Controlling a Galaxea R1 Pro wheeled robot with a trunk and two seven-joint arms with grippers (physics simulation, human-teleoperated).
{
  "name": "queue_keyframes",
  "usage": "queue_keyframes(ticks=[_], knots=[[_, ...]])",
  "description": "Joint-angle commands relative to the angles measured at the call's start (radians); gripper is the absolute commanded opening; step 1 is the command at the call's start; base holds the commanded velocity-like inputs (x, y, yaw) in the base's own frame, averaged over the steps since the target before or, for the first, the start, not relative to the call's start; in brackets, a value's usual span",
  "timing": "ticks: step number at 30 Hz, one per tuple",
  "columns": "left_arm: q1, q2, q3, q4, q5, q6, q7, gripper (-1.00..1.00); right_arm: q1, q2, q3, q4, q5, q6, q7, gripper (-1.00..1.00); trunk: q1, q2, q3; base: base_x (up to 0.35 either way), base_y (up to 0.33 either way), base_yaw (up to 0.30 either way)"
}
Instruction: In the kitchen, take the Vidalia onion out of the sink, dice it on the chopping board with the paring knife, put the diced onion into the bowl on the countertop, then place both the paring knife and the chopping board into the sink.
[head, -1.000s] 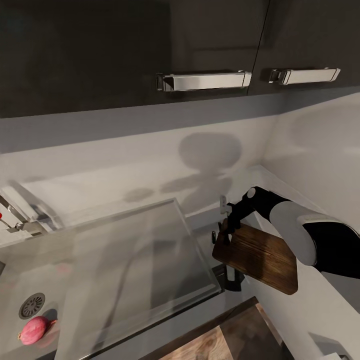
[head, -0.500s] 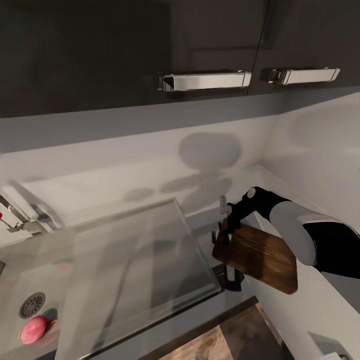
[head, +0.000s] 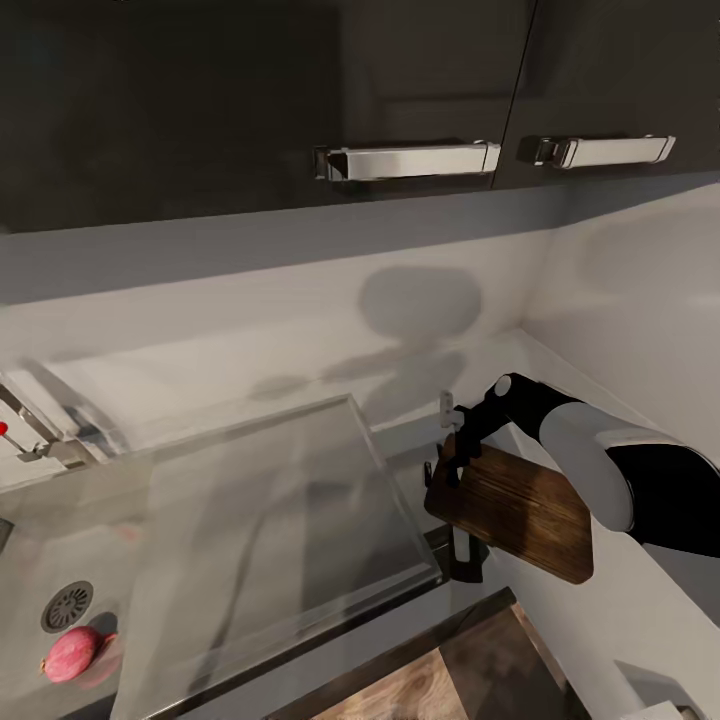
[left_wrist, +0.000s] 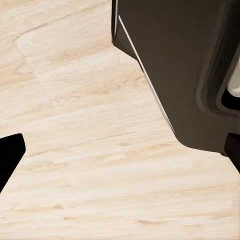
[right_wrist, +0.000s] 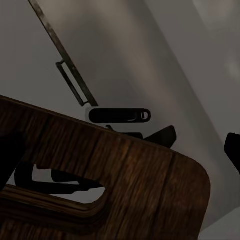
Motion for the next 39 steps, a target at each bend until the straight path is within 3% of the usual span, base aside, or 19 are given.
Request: queue_keyframes(ticks=[1,39], knots=[[-0.001,0.000,0.002,0.002,0.005,-0.006,-0.001,1.00,-0.001,-0.001,0.008,-0.001,-0.001,-0.009,0.001,1.00,0.001,-0.002,-0.001,0.000,0.000,0.000],[-0.001,0.000,0.002,0.002,0.005,-0.006,-0.001,1.00,0.001,-0.005,0.008,-0.001,-0.001,-0.009,-0.036,1.00,0.001,-0.002,-0.001,-0.027,0.000,0.000]])
